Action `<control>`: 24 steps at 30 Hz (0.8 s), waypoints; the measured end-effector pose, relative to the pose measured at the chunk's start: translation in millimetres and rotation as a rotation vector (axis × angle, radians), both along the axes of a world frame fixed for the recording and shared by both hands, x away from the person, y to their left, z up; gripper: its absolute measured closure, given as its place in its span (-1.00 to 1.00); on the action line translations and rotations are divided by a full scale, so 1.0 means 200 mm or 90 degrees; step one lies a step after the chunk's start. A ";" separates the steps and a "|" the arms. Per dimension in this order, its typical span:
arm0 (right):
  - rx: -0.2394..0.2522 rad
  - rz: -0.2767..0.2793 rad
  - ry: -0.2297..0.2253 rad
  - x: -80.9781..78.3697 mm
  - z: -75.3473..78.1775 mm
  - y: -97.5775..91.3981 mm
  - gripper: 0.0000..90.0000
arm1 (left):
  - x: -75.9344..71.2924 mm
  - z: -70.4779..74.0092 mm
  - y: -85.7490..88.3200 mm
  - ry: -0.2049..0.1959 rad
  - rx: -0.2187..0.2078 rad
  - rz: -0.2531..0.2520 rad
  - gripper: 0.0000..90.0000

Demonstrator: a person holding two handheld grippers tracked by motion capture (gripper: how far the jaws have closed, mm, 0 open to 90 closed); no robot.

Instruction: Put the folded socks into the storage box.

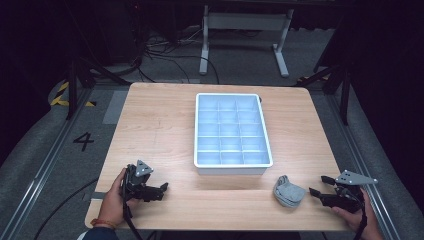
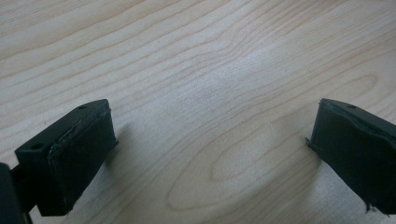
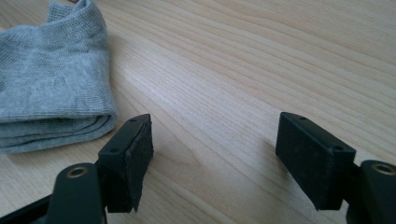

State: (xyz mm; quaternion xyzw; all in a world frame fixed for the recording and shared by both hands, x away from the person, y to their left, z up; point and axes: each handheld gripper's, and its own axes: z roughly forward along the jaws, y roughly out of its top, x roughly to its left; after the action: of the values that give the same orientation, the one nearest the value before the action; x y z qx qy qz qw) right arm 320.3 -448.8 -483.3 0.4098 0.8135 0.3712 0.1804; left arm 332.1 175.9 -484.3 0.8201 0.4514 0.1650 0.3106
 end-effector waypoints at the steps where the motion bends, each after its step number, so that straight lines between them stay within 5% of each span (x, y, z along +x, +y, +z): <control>1: 0.000 0.000 0.000 0.00 0.00 0.00 -0.38 | 0.00 0.00 0.00 0.001 -0.002 -0.004 -0.99; 24: -0.015 0.019 0.011 0.00 0.01 -0.02 -0.38 | -0.02 0.00 0.02 -0.004 -0.001 -0.006 -1.00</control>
State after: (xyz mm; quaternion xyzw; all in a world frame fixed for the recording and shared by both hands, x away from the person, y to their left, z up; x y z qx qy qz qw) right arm 320.1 -452.3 -480.9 0.3986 0.8253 0.3609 0.1725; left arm 327.7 179.7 -484.9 0.8215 0.4467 0.1656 0.3134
